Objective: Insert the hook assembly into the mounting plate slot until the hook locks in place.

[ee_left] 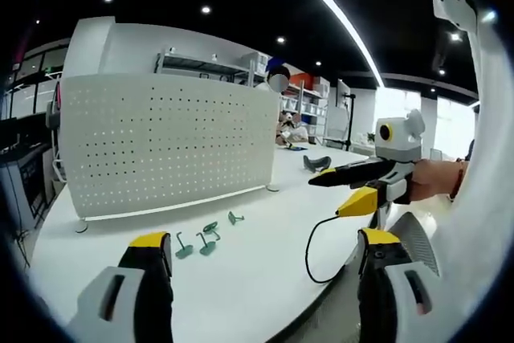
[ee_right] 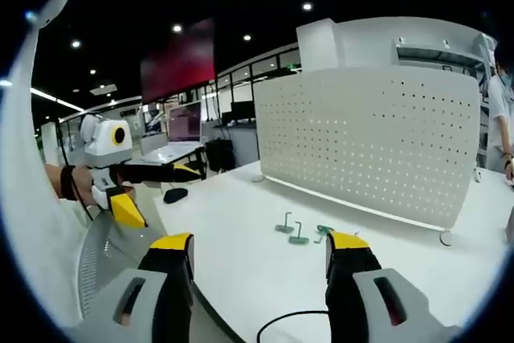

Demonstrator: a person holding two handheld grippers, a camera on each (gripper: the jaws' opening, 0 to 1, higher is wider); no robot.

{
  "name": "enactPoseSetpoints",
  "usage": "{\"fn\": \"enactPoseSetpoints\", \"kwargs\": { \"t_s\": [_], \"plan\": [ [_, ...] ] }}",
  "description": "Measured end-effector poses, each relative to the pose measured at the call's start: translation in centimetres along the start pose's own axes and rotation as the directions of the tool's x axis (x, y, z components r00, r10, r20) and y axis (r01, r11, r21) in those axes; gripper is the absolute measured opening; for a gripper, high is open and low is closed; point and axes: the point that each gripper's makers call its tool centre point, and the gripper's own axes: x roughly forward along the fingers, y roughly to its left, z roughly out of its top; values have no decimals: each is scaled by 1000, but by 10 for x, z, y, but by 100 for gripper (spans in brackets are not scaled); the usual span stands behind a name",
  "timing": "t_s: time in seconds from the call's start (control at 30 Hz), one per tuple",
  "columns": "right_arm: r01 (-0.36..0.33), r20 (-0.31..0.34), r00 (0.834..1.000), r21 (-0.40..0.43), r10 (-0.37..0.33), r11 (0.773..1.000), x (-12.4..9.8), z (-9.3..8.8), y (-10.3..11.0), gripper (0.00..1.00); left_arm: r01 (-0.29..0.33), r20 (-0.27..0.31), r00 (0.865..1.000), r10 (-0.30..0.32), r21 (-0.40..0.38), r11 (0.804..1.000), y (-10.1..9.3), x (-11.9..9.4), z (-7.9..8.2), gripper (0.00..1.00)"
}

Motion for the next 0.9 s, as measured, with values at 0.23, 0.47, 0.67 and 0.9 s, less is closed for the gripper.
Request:
{"fn": "enactPoseSetpoints", "kwargs": {
  "t_s": [0.23, 0.47, 0.67, 0.9],
  "plan": [
    [10, -6, 1000, -7, -10, 1000, 0, 2, -3, 67, 8, 0, 1000, -8, -1, 1000, 4, 7, 0, 98],
    [32, -8, 999, 1, -32, 999, 0, 3, -10, 66, 20, -21, 1000, -20, -2, 1000, 9, 18, -5, 97],
    [23, -23, 999, -7, -23, 1000, 4, 0, -12, 66, 30, -42, 999, -30, 0, 1000, 11, 26, -10, 96],
    [7, -38, 999, -7, -7, 1000, 11, -3, -14, 64, 38, -54, 998, -38, -5, 999, 12, 30, -11, 95]
  ]
}}
